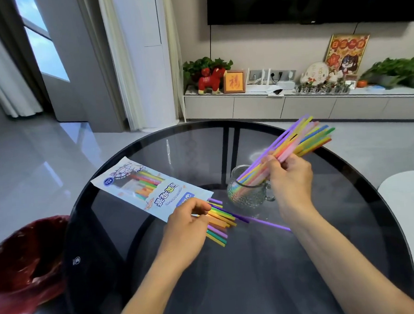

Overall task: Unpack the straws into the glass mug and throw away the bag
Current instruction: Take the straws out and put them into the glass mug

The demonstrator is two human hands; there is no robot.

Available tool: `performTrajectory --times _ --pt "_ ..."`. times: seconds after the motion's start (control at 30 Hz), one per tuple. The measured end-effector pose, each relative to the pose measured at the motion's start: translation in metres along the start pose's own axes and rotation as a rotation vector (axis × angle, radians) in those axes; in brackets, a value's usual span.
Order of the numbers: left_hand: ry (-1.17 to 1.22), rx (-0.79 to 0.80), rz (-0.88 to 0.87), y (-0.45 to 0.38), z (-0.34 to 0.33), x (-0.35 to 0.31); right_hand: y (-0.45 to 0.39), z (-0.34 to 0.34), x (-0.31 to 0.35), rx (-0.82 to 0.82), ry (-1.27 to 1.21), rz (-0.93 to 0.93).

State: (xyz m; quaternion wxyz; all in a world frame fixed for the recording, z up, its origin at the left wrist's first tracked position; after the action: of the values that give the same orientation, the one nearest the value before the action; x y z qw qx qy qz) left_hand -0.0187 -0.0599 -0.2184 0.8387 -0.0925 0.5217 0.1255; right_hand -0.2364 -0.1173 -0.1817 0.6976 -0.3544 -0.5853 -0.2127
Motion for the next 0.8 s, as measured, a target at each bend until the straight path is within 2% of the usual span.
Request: performTrajectory --times 0.13,0.23,0.33,0.4,0.47,0.53,0.57,0.6,0.67,0.8 --pt "0.003 0.059 0.022 0.001 -0.004 0.004 -0.009 0.004 -0.010 0.148 -0.019 -0.188" --pt "-0.001 0.069 0.002 0.002 -0.007 0.002 -0.015 0.022 0.001 0.230 0.010 -0.159" --pt "-0.014 0.061 -0.003 0.001 -0.009 0.003 -0.019 0.043 -0.002 0.296 0.187 -0.135" --pt "-0.021 0.070 0.027 0.001 -0.009 0.008 -0.017 0.051 -0.012 0.425 0.366 -0.138" --pt "-0.082 0.045 -0.016 0.000 -0.008 0.011 -0.011 0.053 -0.023 0.596 0.682 -0.006" --pt "-0.336 -0.002 -0.220 0.002 -0.007 0.010 -0.001 0.051 -0.035 0.710 1.025 0.194" --pt "-0.462 -0.002 -0.325 0.003 -0.009 0.011 0.005 0.049 -0.041 0.742 1.109 0.221" --pt "-0.550 0.016 -0.385 0.004 -0.012 0.014 0.011 0.047 -0.046 0.762 1.130 0.229" --pt "-0.649 0.090 -0.361 0.002 -0.017 0.024 0.021 0.041 -0.050 0.788 1.143 0.286" --pt "-0.682 0.132 -0.326 -0.004 -0.016 0.035 0.030 0.034 -0.048 0.846 1.159 0.369"
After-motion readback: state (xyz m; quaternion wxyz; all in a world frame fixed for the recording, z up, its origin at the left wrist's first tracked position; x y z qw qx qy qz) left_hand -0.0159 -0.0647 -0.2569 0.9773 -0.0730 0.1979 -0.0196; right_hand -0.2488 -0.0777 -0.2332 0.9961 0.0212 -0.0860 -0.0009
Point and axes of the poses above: each hand's wrist, its own y-axis away from the middle knuckle, its own z-axis out of the back of the hand, x = y × z, the point moved 4 cm from there along -y, towards the middle knuckle, and after that the axes turned 14 degrees about -x, right-handed, at the moved point
